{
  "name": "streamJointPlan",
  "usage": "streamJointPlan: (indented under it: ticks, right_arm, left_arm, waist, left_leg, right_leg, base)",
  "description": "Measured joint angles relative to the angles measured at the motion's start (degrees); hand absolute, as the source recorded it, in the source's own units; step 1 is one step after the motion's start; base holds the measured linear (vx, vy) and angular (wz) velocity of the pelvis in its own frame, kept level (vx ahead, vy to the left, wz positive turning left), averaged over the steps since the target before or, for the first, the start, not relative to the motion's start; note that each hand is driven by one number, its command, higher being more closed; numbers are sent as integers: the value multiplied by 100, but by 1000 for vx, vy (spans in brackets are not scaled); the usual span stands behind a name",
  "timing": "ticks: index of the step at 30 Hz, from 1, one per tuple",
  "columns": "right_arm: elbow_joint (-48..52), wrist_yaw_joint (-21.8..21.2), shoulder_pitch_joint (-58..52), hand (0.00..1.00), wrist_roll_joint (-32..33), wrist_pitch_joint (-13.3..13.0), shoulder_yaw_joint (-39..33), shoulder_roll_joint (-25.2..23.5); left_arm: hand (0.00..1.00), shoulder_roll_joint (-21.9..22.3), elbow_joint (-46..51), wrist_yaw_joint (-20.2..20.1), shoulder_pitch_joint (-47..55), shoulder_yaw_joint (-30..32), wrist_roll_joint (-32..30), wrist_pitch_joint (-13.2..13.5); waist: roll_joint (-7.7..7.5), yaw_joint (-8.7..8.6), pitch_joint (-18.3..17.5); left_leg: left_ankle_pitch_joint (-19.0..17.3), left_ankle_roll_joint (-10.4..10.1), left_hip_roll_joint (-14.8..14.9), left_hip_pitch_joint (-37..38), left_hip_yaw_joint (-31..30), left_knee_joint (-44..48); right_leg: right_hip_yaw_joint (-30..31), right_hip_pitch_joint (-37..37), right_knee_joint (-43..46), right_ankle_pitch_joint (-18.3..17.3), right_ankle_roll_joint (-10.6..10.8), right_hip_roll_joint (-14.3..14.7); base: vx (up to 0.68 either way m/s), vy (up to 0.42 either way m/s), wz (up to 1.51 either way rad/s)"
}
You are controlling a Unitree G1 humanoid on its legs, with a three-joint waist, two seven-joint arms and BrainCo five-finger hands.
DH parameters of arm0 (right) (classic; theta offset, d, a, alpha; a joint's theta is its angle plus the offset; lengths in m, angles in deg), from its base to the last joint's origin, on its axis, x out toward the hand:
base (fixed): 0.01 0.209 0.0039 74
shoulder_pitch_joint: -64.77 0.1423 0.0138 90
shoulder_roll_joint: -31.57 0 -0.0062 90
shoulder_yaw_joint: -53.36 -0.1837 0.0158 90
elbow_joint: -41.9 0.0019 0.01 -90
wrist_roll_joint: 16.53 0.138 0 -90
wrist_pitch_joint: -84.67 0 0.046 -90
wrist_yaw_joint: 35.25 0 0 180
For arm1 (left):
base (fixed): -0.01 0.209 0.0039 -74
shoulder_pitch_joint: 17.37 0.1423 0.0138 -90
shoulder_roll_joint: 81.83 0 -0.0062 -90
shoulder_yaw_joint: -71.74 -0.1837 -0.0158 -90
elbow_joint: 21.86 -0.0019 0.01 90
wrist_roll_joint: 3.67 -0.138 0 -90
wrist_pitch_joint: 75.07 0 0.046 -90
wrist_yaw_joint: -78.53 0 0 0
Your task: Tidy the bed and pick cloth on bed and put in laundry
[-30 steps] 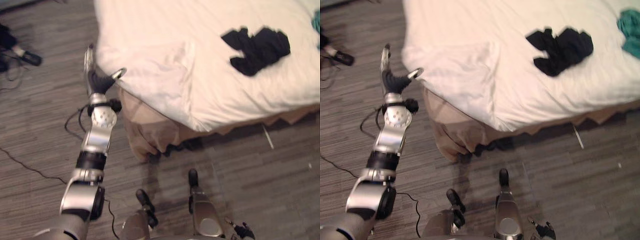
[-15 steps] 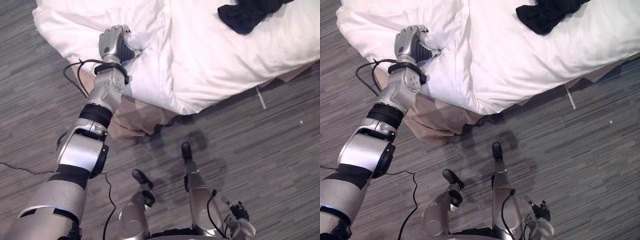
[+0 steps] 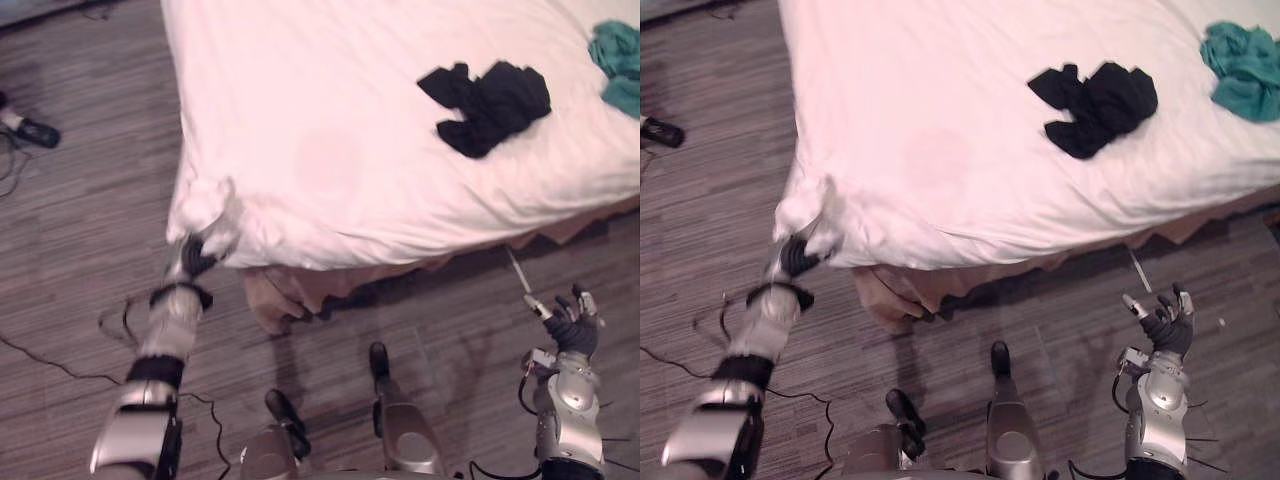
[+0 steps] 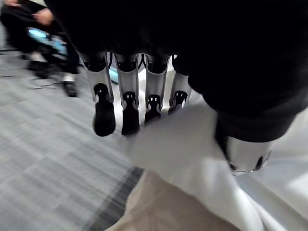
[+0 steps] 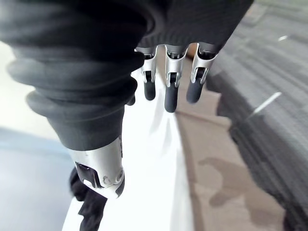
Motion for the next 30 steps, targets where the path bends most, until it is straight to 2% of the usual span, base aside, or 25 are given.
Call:
streamJointPlan:
  ticks: [3, 4, 6, 10, 11, 13, 14, 16, 17, 18, 20, 21, 22, 24, 27, 30]
  right_arm:
    - [47, 17, 422, 100, -427, 9, 238, 300]
    - [45, 15, 740, 100, -635, 27, 497, 564]
    - [-3, 39, 1179, 100, -818, 59, 728, 788]
    - [-604, 283, 2468, 100, -896, 149, 1197, 895]
    - [-971, 433, 2975, 100, -952, 202, 1318, 942]
    - [-1572, 637, 3748, 100, -949, 249, 1400, 1016]
    - [-2060, 761, 4397, 100, -924, 272, 1538, 1154]
    - [-2503, 881, 5058, 100, -794, 271, 1750, 1503]
    - [-2828, 894, 5437, 100, -730, 270, 1870, 1692]
    - [-3082, 901, 5655, 100, -613, 263, 1973, 1807]
    - [-3506, 863, 5837, 100, -483, 263, 2077, 1853]
    - [-3881, 846, 5848, 100, -270, 267, 2170, 1839]
    - [-4010, 862, 5840, 100, -228, 255, 2226, 1829]
    - [-3922, 862, 5923, 100, -130, 72, 2235, 1759]
    - [-3787, 847, 5793, 100, -96, -13, 2248, 1630]
    - [-2946, 750, 5247, 100, 216, -148, 2653, 1087]
  left_arm:
    - [0, 400, -112, 151, 828, 660, 597, -153]
    - [0, 518, -185, 255, 1290, 1044, 969, -231]
    - [0, 631, -389, 374, 1655, 1281, 1407, -237]
    - [0, 1042, -668, 461, 2115, 1289, 1867, -220]
    - [0, 1239, -791, 461, 2128, 1255, 2037, -218]
    - [0, 1459, -802, 460, 2093, 1150, 2297, -187]
    - [0, 1527, -801, 459, 2078, 919, 2403, -115]
    - [0, 1580, -802, 465, 1915, 665, 2543, -83]
    - [0, 1586, -816, 468, 1790, 436, 2575, -42]
    - [0, 1585, -845, 470, 1654, 248, 2612, 31]
    - [0, 1588, -936, 469, 1438, 5, 2650, 62]
    - [0, 1594, -999, 467, 1241, -219, 2657, 88]
    - [0, 1595, -1014, 467, 1164, -327, 2658, 92]
    - [0, 1601, -1030, 469, 973, -556, 2665, 120]
    - [0, 1633, -1105, 470, 807, -737, 2759, 144]
    - [0, 1703, -1235, 477, 651, -802, 2757, 151]
  waist:
    - [2, 149, -58]
    - [14, 235, -67]
    - [66, 352, -95]
    - [135, 584, -102]
    - [144, 677, -87]
    - [187, 683, 104]
    - [193, 761, 255]
    - [290, 832, 468]
    - [388, 863, 564]
    - [451, 965, 626]
    - [544, 996, 692]
    - [613, 1104, 744]
    - [632, 1121, 771]
    - [660, 1120, 856]
    - [663, 1113, 859]
    - [660, 1036, 859]
  left_leg:
    - [5, 7, -13, 39, -77, -7]
    - [14, 18, -29, 28, -128, -27]
    - [144, 54, -106, -1, -292, -187]
    - [329, 119, -213, -216, -487, -338]
    - [386, 134, -252, -364, -582, -352]
    - [462, 168, -289, -476, -731, -361]
    - [475, 175, -301, -637, -758, -294]
    - [469, 168, -308, -975, -924, -102]
    - [470, 169, -304, -1251, -1050, 17]
    - [475, 175, -301, -1454, -1137, 85]
    - [566, 240, -304, -1692, -1276, 95]
    - [629, 248, -300, -1841, -1355, 76]
    - [658, 267, -298, -1883, -1361, 63]
    - [701, 288, -308, -1959, -1379, 12]
    - [700, 286, -305, -1926, -1364, 2]
    - [715, 265, -300, -1722, -1302, -149]
  right_leg:
    - [-52, 124, -39, 1, 0, -17]
    - [-87, 146, -79, 8, 9, -31]
    - [-196, 130, -98, 25, 29, -76]
    - [-356, -33, -109, 103, 44, -168]
    - [-420, -132, -113, 139, 51, -207]
    - [-546, -152, -108, 184, 10, -254]
    - [-548, -302, -73, 220, 0, -282]
    - [-641, -485, -41, 249, 2, -327]
    - [-714, -690, 59, 247, 1, -347]
    - [-734, -877, 118, 247, 1, -348]
    - [-829, -1039, 142, 263, 23, -349]
    - [-905, -1156, 152, 280, 12, -342]
    - [-912, -1201, 155, 295, -7, -337]
    - [-930, -1285, 161, 331, -47, -339]
    - [-909, -1280, 169, 332, -54, -331]
    - [-821, -1205, 154, 321, -66, -289]
  base:
    - [-39, 1, 15]
    - [-77, -6, 19]
    - [-51, -8, 30]
    - [-81, 5, 30]
    - [-94, 21, 39]
    - [-103, 26, 35]
    - [-116, 24, 19]
    - [-114, 12, 31]
    - [-109, 0, 35]
    - [-101, -4, 29]
    - [-59, -15, 27]
    - [-40, -20, 28]
    - [-28, -22, 17]
    - [-12, -7, 5]
    - [6, 2, -6]
    - [22, 0, -16]
